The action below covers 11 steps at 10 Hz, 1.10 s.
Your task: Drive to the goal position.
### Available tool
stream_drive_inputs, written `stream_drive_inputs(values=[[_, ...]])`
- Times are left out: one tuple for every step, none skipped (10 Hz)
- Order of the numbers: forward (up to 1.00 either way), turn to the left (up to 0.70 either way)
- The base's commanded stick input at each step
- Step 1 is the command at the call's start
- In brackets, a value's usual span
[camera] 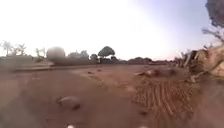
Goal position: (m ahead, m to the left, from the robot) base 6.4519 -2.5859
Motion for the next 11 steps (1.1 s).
stream_drive_inputs(values=[[0.68, 0.0], [0.68, 0.0], [0.67, 0.0], [0.68, 0.0], [0.67, 0.0], [0.67, 0.0], [0.67, 0.0], [0.68, 0.0], [0.68, 0.0], [0.67, 0.0], [0.67, 0.0]])
